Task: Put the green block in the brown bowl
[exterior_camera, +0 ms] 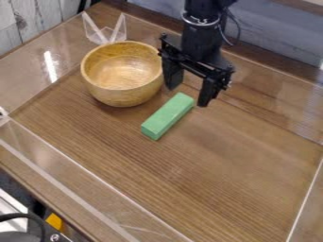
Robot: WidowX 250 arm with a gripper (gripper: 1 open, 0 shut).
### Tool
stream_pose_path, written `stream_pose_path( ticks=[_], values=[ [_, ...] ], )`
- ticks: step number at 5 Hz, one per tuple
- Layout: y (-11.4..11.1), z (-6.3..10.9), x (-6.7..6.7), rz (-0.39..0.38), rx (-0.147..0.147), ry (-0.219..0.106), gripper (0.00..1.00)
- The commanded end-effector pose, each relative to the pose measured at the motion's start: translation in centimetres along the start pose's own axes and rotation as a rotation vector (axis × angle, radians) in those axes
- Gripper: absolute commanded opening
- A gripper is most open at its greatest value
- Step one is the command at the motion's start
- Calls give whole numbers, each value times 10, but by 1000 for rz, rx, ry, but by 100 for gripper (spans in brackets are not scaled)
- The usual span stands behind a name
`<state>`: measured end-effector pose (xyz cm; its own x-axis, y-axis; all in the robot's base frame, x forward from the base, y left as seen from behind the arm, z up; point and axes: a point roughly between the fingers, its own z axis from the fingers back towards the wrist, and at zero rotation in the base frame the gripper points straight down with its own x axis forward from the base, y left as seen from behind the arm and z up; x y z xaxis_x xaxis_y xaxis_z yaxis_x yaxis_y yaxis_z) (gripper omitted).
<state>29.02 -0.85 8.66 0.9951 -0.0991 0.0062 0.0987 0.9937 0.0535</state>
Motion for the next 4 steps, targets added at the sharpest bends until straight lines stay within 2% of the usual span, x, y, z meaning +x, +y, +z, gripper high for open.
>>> stream_pose_path(
  ticks=[1,2,4],
  values=[
    [10,6,3,90,14,-27,100],
    [12,-2,-7,77,17,-22,100],
    [25,-17,-20,18,20,-51,100]
  ],
)
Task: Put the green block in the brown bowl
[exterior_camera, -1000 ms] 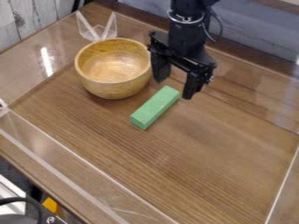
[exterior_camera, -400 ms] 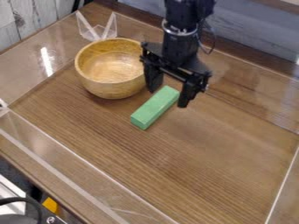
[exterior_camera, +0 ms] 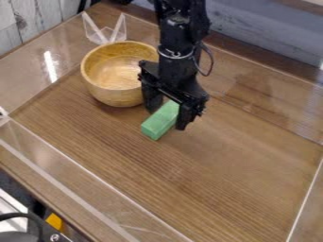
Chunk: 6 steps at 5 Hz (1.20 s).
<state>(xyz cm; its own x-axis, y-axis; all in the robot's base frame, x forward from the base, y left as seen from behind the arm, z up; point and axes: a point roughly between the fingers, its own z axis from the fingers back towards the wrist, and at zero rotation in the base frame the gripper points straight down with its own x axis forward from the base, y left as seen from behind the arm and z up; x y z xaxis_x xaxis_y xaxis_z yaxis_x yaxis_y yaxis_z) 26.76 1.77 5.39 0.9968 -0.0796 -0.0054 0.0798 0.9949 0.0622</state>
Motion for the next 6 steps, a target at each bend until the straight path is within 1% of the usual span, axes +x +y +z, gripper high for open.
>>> stream_pose_path(
  ticks=[1,3,5,6],
  values=[
    [8,16,4,4,13,-54,100],
    [27,16,6,52,17,-33,100],
    [29,11,13,-11,7,-22,100],
    [29,-2,14,-20,3,-14,100]
  ],
)
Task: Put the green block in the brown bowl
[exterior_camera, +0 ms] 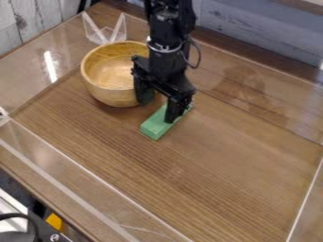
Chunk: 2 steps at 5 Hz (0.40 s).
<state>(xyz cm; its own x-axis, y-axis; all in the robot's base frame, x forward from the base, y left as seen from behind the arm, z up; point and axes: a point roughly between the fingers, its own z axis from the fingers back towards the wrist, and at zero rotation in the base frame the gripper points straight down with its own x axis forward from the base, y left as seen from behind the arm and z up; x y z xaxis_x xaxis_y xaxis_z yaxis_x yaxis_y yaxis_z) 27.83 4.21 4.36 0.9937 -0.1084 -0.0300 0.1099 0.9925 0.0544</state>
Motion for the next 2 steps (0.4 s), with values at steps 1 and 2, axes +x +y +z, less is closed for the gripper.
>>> stream_pose_path(
  ticks=[1,2],
  values=[
    [6,-4,6,4,7,-26,100],
    [2,-13,9,-75,7,-25,0]
  ],
)
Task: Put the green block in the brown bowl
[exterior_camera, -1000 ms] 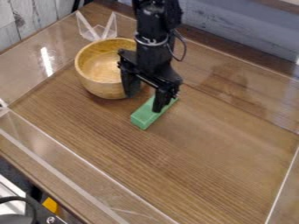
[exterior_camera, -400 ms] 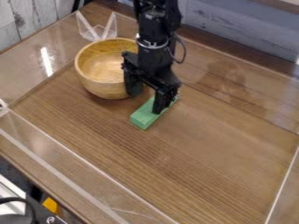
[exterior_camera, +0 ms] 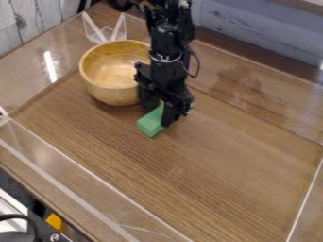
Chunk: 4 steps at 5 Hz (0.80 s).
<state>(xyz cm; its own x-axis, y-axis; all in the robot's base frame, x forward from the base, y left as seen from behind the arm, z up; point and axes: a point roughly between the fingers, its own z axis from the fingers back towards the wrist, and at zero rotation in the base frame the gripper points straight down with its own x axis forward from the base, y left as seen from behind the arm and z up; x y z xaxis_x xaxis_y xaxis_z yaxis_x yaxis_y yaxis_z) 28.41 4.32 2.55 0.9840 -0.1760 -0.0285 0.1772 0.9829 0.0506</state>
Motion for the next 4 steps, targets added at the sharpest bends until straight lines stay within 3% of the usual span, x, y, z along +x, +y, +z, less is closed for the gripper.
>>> stream_pose_path(
  ticks=[1,3,4],
  values=[
    [-2,4,2,-90,0,-23,0],
    [-16,34,-10,-27,-33,-22,0],
    [-14,65,-10,-3,-32,-51,0]
  ],
)
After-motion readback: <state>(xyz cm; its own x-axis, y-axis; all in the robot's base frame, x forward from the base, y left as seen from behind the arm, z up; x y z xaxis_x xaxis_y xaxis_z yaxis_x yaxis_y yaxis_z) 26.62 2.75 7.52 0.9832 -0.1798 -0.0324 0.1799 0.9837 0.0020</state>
